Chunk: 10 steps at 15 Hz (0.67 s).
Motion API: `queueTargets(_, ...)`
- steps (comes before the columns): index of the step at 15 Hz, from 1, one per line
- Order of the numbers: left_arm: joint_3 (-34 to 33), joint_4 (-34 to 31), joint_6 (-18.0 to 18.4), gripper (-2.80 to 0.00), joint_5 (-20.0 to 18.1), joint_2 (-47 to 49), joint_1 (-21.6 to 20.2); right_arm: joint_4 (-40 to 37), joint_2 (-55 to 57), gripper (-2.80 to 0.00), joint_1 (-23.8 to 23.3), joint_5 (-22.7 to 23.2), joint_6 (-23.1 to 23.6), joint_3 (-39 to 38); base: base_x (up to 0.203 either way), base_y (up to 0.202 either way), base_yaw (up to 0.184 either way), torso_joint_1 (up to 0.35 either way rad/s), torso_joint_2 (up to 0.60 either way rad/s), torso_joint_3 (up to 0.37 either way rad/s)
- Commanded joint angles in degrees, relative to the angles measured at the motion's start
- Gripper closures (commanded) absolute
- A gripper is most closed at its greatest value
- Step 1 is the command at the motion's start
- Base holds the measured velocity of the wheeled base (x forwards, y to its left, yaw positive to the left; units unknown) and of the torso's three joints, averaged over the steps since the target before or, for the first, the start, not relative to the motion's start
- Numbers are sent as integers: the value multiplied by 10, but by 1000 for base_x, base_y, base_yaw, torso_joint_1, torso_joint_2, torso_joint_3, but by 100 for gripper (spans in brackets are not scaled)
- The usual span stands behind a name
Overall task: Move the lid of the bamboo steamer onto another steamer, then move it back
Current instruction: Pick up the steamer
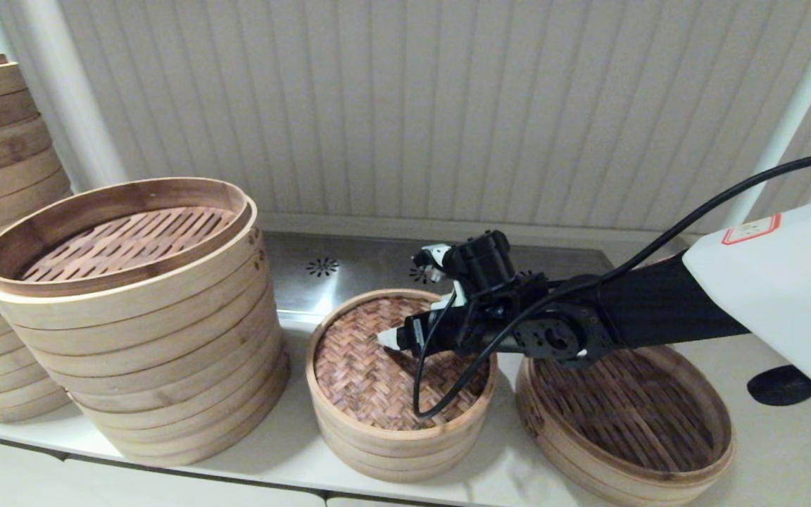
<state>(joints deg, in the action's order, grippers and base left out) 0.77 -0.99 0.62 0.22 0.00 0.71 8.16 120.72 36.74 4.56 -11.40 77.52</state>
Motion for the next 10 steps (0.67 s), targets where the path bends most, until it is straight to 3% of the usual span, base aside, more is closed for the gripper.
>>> queueTargets(1,0,-1,0,0,0,1,0,-1,1,-280,0,-1,1,-7,0,0,0,0,0,0)
queueTargets(4,0,0,0,0,0,1,0,0,-3,-280,-11,-20,42,-15,0,0,0,0,0,0)
queueTargets(10,0,-1,0,0,0,1,0,59,-3,-280,-10,-28,55,-28,0,0,0,0,0,0)
